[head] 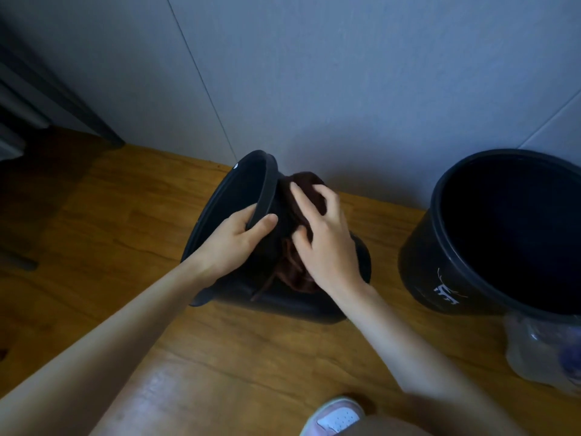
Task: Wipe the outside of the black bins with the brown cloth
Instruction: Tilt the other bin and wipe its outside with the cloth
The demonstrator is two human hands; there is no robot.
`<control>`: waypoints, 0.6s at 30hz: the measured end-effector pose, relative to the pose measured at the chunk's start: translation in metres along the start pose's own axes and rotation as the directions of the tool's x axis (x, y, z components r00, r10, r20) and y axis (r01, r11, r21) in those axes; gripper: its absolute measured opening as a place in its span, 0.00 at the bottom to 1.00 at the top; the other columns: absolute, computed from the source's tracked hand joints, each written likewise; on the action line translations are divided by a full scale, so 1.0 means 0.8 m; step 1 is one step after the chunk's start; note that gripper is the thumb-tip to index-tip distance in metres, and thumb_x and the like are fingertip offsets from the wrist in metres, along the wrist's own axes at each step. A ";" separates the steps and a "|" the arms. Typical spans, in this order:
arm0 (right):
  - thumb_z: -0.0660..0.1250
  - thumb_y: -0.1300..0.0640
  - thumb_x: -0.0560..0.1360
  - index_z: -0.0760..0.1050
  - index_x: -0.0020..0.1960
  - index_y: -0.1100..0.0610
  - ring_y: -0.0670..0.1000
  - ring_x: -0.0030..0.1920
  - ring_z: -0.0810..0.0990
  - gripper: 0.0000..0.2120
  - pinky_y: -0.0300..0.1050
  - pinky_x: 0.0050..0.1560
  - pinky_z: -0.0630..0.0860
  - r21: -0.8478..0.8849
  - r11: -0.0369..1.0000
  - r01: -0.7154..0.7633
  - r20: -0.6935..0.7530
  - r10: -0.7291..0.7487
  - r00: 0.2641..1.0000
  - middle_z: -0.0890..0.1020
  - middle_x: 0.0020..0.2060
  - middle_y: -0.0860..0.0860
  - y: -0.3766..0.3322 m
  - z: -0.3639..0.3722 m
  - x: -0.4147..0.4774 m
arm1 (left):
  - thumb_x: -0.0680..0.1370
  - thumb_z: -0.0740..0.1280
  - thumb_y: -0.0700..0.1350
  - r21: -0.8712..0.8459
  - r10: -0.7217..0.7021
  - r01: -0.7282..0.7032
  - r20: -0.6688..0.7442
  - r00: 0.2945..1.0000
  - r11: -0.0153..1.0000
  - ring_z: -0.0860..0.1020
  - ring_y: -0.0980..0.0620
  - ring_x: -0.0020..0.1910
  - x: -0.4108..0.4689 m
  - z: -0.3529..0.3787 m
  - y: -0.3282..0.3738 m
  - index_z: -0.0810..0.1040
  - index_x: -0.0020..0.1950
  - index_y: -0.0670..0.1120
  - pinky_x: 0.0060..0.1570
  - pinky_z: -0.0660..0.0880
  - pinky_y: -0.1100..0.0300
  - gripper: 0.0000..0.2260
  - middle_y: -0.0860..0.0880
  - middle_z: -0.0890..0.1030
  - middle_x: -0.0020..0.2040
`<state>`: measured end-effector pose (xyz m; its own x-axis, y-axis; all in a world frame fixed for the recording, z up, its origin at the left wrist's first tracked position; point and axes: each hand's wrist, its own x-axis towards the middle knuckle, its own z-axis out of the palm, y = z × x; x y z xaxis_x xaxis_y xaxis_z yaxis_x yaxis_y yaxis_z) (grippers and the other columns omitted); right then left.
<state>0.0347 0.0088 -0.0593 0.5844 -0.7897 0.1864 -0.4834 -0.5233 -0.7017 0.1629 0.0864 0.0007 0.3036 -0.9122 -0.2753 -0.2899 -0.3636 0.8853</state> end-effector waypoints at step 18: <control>0.61 0.59 0.76 0.60 0.73 0.43 0.52 0.67 0.64 0.29 0.36 0.44 0.71 -0.008 0.998 0.068 0.017 -0.068 0.998 0.58 0.73 0.50 -0.027 0.009 -0.008 | 0.80 0.57 0.48 0.016 -0.035 0.036 -0.050 0.998 0.999 0.79 0.66 0.41 -0.006 -0.008 -0.005 0.74 0.48 0.56 0.38 0.72 0.72 0.07 0.54 0.80 0.45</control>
<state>0.0461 0.0277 -0.0505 0.6267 -0.7471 0.2216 -0.4480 -0.5781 -0.6820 0.1681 0.0937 0.0011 0.3588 -0.8882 -0.2871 -0.2935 -0.3994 0.8685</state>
